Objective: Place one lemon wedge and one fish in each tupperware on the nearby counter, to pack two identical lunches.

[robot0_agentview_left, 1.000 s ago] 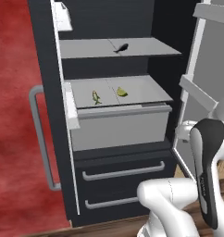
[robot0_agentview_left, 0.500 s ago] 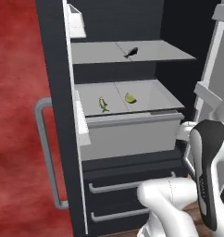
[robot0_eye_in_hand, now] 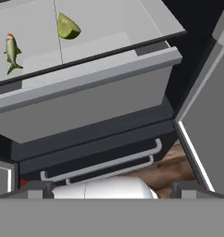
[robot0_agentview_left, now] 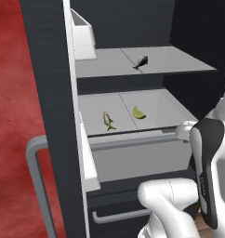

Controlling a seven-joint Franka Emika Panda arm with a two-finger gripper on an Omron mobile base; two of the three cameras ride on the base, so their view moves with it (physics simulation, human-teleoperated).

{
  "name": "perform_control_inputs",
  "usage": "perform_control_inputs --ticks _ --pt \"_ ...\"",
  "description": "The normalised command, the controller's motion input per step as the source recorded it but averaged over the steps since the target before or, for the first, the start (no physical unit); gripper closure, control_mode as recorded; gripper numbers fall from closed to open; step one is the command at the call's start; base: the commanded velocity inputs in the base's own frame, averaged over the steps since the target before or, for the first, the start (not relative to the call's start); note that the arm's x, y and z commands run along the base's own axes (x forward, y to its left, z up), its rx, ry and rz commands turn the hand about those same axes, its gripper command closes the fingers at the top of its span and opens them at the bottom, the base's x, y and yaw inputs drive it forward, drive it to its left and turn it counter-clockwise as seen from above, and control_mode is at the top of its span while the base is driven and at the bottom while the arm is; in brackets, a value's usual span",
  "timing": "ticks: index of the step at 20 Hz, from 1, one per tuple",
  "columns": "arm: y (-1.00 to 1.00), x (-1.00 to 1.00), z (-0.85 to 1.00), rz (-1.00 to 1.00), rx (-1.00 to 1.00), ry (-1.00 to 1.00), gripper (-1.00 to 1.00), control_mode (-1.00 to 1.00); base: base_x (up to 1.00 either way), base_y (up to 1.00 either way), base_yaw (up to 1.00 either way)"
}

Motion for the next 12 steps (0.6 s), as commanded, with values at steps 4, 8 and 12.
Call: perform_control_inputs --ticks 4,8,12 --pt "0.00 0.46 0.00 0.00 0.00 0.04 -1.00 -1.00 0.50 0.00 0.00" --pt "0.01 0.19 0.28 0.01 0.00 -0.01 -1.00 -1.00 0.00 0.00 0.00" --pt "0.00 0.10 0.71 0.03 -0.01 -0.08 -1.00 -1.00 0.00 0.00 0.00"
